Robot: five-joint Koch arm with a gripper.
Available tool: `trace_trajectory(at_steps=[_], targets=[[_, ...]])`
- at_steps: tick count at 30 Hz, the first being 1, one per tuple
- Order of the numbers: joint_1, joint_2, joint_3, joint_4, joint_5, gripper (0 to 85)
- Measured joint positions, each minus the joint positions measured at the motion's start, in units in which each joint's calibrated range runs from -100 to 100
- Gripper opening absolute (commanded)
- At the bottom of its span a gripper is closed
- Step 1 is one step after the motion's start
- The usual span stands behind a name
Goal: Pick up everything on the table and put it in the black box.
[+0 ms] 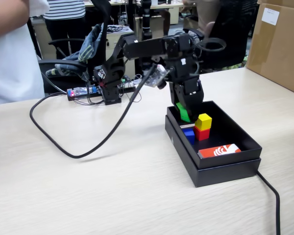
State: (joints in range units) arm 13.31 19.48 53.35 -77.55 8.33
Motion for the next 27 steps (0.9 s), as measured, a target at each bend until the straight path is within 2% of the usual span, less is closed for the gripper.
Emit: trace_trajectory(at_steps=[7, 8, 12, 16, 20, 27], targets=[[0.5, 5.0, 0.0, 0.1, 1.1, 15.6], [0.5, 5.4, 0.0, 0.1, 1.1, 24.6], [0.6, 5.6, 0.0, 0.0, 1.2, 25.7], [0.6, 3.1, -0.6, 0.1, 1.2, 40.2], [0.5, -10.9, -8.9, 0.1, 1.0, 46.5], [-3.6, -50.4, -25.8, -0.5, -1.1, 48.1]])
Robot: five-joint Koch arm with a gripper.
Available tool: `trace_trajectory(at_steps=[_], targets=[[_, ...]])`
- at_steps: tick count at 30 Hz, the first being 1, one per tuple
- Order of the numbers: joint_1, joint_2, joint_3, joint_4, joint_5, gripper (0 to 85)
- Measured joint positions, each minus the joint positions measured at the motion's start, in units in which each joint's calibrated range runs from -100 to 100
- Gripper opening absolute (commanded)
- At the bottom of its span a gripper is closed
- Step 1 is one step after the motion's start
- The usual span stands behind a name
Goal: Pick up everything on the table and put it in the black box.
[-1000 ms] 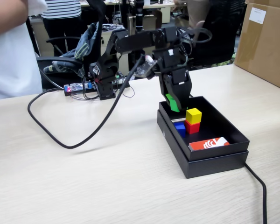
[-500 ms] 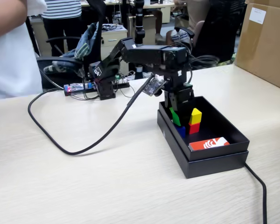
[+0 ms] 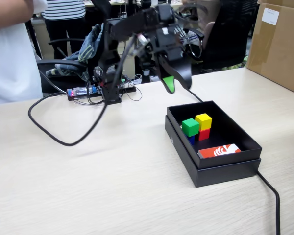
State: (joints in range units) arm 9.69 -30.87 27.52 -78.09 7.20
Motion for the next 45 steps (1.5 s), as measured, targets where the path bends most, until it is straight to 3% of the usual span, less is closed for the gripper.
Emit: trace_trajectory(at_steps=[6, 10, 15, 22, 29, 35, 45], targets=[[-6.3, -26.9, -25.4, 5.0, -2.7, 49.6], [-8.5, -46.2, -52.1, 18.6, -6.5, 50.3], [-8.9, -66.0, -76.0, 31.0, -8.0, 52.3], [-9.4, -68.0, -95.4, 43.8, -8.4, 52.3], [-9.5, -68.9, -115.6, 69.8, -10.0, 52.1], [-9.3, -69.1, -122.1, 78.7, -10.3, 50.5], [-9.4, -69.1, -122.7, 79.1, -10.4, 49.1]])
